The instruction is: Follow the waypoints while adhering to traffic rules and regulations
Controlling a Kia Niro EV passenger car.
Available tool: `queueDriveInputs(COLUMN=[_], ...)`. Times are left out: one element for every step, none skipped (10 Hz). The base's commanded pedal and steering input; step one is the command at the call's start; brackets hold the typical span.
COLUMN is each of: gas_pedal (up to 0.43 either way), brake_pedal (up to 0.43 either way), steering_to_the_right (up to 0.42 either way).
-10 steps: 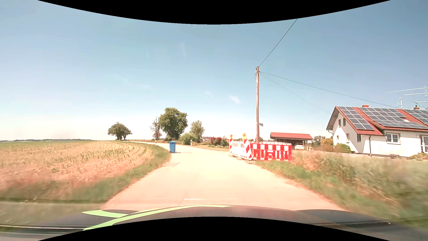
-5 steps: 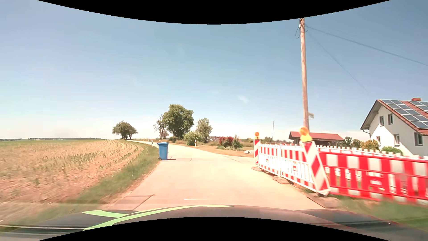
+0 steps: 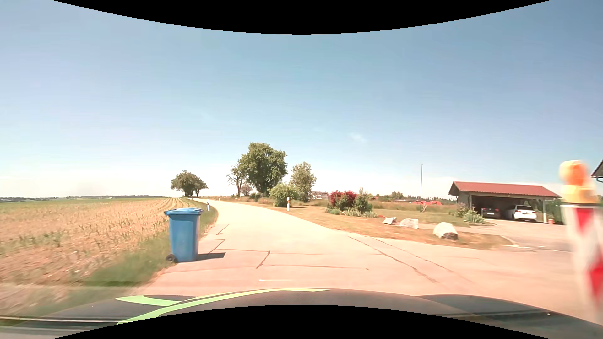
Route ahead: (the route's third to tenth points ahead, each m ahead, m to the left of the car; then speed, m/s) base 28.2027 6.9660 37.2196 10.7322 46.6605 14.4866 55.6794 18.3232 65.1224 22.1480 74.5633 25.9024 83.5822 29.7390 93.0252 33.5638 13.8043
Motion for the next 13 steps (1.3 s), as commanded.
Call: queueDriveInputs(gas_pedal=[0.220,0.228,0.228,0.228,0.228,0.240,0.240,0.240,0.240,0.240,0.240,0.240,0.240], brake_pedal=[0.000,0.000,0.000,0.000,0.000,0.000,0.000,0.000,0.000,0.000,0.000,0.000,0.000], steering_to_the_right=[-0.064,-0.067,-0.067,-0.066,-0.066,-0.066,-0.066,-0.066,-0.066,-0.066,-0.066,-0.065,-0.064])
